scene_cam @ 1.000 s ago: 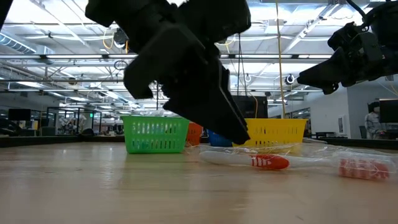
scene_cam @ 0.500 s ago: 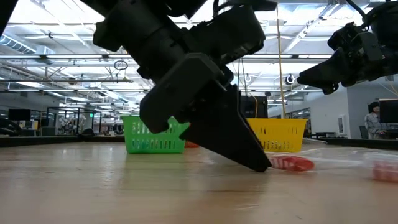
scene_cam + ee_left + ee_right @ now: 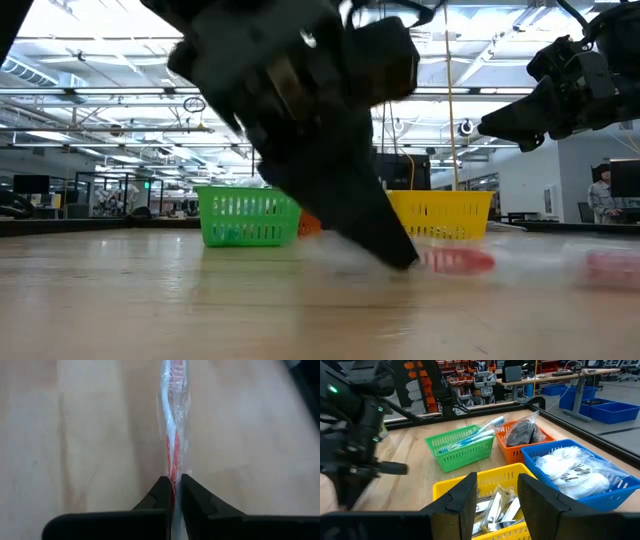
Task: Pick & Place Travel size toiletries
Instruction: Put the orange toothbrush into the green bin
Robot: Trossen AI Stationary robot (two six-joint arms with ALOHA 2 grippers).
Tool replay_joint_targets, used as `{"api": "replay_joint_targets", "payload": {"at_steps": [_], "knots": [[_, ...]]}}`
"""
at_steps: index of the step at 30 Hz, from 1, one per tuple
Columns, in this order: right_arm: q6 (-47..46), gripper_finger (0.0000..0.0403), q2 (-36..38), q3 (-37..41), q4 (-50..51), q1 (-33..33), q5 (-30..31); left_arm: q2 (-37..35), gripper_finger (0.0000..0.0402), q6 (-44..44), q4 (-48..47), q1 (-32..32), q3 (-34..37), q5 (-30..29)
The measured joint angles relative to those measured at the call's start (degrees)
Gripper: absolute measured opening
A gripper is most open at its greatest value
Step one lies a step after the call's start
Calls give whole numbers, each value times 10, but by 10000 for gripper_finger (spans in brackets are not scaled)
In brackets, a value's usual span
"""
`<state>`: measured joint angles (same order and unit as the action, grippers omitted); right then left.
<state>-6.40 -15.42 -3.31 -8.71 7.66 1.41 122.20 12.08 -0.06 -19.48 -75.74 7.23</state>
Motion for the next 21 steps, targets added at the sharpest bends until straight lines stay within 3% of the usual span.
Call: {"api": "replay_joint_targets", "payload": {"at_steps": [3,11,17,21], "knots": [[0,130,0,0,0,0,0,-28,7,-10,33,-8,1,-2],[0,130,0,0,0,0,0,-147,6,-14,10,-25,13,-104],[0,130,0,0,0,0,0,-274,5,11,-82,-52,44,-288],[0,130,0,0,0,0,0,-357,4,129,-123,-66,98,-449]]}}
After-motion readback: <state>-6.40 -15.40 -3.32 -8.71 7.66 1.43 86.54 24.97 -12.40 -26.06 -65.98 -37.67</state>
